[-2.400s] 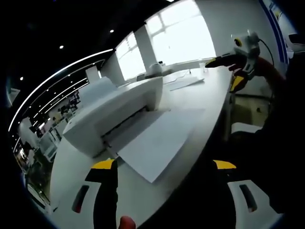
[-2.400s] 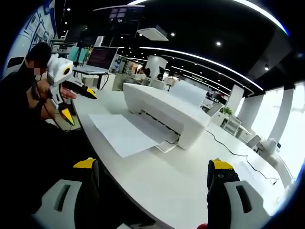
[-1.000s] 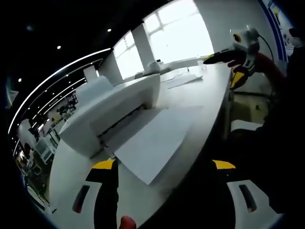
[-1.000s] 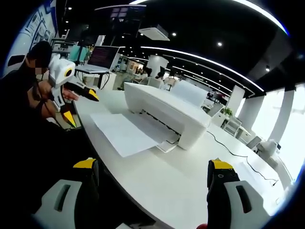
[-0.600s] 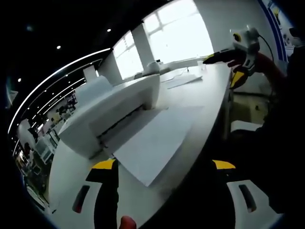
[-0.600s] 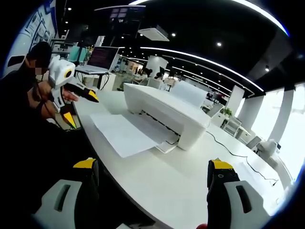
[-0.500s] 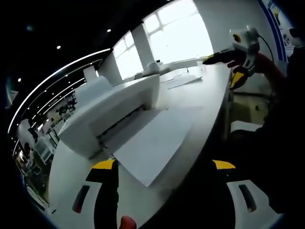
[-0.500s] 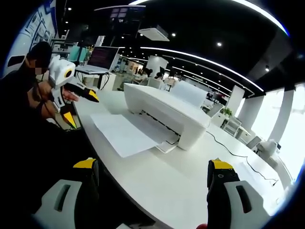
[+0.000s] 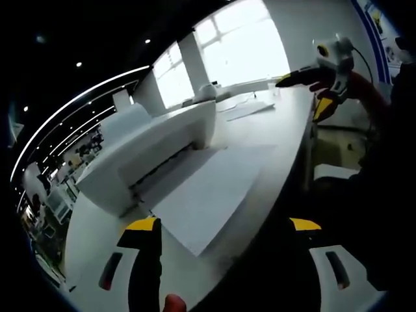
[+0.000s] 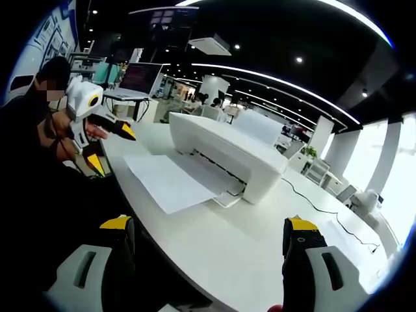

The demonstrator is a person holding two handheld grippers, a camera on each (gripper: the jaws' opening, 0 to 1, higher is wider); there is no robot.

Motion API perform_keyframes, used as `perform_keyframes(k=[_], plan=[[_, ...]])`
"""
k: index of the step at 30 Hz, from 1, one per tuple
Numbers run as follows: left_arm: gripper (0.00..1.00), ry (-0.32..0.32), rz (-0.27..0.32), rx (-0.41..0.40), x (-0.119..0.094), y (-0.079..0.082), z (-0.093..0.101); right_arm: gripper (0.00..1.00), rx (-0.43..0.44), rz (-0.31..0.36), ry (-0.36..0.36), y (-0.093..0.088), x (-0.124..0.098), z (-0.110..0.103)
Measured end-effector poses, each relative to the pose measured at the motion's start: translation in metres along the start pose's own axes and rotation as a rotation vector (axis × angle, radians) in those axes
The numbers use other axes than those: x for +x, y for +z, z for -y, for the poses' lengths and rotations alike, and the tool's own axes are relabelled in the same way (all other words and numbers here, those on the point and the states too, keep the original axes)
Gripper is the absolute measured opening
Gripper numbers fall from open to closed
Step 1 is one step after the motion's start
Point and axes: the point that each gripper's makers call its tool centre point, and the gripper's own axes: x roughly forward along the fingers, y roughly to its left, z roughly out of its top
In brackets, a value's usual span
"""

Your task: Remove the paper from the printer output slot and place it on top of the printer

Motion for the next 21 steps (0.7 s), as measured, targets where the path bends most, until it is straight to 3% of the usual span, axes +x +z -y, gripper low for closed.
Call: perform_keyframes(k=[21], plan=[[0.80,-0.006,0.001,0.005,0.0029,0.0001,0.0013,0.90,0.001,0.000,-0.002,-0.0003,-0.0003,0.0005]])
